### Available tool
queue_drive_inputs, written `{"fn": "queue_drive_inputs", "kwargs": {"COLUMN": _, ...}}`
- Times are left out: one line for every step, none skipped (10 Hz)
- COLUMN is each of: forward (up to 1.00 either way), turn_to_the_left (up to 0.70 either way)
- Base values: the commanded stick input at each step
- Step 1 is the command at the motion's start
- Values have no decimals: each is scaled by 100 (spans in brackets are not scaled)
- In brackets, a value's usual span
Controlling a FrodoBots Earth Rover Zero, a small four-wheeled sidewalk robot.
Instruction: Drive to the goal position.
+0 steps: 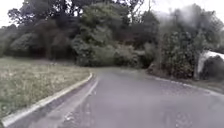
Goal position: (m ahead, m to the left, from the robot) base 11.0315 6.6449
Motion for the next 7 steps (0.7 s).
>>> {"fn": "queue_drive_inputs", "kwargs": {"forward": 70, "turn_to_the_left": 0}}
{"fn": "queue_drive_inputs", "kwargs": {"forward": 70, "turn_to_the_left": 0}}
{"fn": "queue_drive_inputs", "kwargs": {"forward": 70, "turn_to_the_left": 0}}
{"fn": "queue_drive_inputs", "kwargs": {"forward": 70, "turn_to_the_left": 0}}
{"fn": "queue_drive_inputs", "kwargs": {"forward": 70, "turn_to_the_left": 0}}
{"fn": "queue_drive_inputs", "kwargs": {"forward": 70, "turn_to_the_left": 0}}
{"fn": "queue_drive_inputs", "kwargs": {"forward": 70, "turn_to_the_left": 0}}
